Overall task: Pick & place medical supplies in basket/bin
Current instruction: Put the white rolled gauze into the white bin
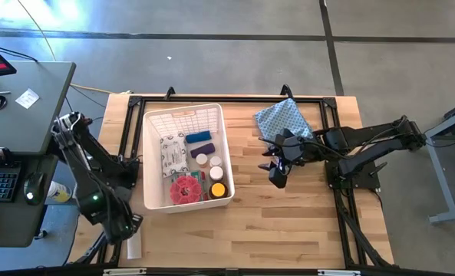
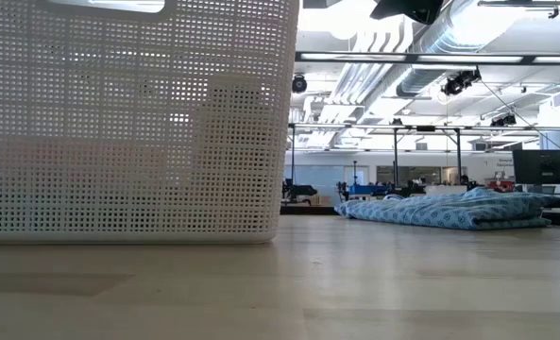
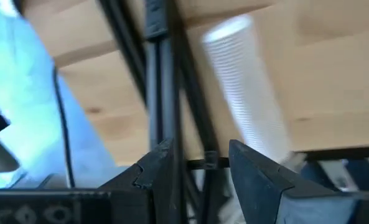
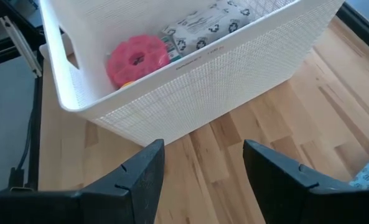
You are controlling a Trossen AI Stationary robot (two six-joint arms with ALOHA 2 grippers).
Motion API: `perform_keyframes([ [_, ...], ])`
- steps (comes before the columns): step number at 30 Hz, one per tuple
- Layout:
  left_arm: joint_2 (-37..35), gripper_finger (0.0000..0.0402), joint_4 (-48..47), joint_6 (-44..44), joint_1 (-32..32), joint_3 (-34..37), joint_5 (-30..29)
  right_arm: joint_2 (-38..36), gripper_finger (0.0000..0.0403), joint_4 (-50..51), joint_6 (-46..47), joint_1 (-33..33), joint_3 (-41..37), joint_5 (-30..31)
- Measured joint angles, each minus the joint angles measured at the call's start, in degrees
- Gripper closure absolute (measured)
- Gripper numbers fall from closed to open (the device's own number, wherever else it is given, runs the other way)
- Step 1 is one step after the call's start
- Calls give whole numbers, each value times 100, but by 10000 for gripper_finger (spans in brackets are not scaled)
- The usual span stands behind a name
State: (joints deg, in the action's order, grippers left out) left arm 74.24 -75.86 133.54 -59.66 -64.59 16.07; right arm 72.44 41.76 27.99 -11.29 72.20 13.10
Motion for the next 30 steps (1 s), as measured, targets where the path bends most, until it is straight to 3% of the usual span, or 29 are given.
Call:
perform_keyframes([
  [4, 2, 218, 635, 45, 0, 516, 316, 0, 194, 0, 9, 0, 0, -48],
  [11, 2, 218, 1657, 99, 4, 1021, -113, 0, 194, 2, 24, 0, 0, -107],
  [21, 178, 218, 1804, 362, 2, 1411, -11, 0, 194, 2, 13, 0, 2, 37],
  [30, 844, 218, 2293, 338, 4, 1413, -15, 0, 194, 2, 7, 2, 2, 33],
])
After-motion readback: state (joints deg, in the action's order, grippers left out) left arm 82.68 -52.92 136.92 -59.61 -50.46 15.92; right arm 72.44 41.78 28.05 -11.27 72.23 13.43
